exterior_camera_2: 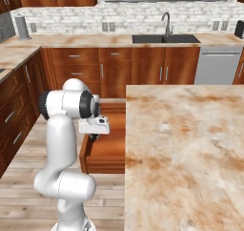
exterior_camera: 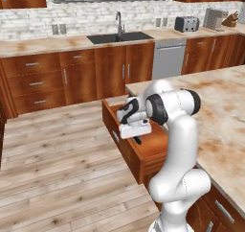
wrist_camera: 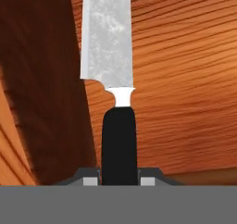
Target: Pick up the metallic utensils from the counter and place them in the open drawer. Make sure not to pick up any wooden utensils.
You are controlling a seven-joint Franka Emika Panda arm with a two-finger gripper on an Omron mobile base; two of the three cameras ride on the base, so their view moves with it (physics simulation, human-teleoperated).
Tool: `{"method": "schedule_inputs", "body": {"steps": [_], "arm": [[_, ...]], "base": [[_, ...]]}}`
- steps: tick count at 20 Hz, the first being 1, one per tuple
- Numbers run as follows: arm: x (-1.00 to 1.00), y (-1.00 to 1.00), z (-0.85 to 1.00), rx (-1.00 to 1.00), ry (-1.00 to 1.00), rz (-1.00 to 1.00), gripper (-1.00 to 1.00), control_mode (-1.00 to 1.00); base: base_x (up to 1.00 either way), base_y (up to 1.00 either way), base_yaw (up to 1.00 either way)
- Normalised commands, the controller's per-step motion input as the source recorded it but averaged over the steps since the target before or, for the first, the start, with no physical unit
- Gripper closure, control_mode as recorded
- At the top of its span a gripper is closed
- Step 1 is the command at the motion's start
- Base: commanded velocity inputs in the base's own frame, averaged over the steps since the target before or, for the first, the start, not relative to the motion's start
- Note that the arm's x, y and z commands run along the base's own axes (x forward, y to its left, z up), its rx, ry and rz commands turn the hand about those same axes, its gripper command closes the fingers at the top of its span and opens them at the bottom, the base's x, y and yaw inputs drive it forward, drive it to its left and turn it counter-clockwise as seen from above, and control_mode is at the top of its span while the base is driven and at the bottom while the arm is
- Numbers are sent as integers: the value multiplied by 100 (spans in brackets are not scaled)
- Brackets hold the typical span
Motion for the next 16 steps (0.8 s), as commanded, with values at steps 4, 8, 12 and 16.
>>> {"method": "schedule_inputs", "body": {"steps": [4, 8, 12, 16], "arm": [[1, -1, -33, 1, 0, 8, 100, -100], [0, 4, -13, 4, 0, 0, 100, -100], [-2, 15, -7, 11, 0, 0, 100, -100], [-4, 20, -17, 10, 3, 0, 100, -100]], "base": [[0, 0, 0], [0, 0, 0], [0, 0, 0], [0, 0, 0]]}}
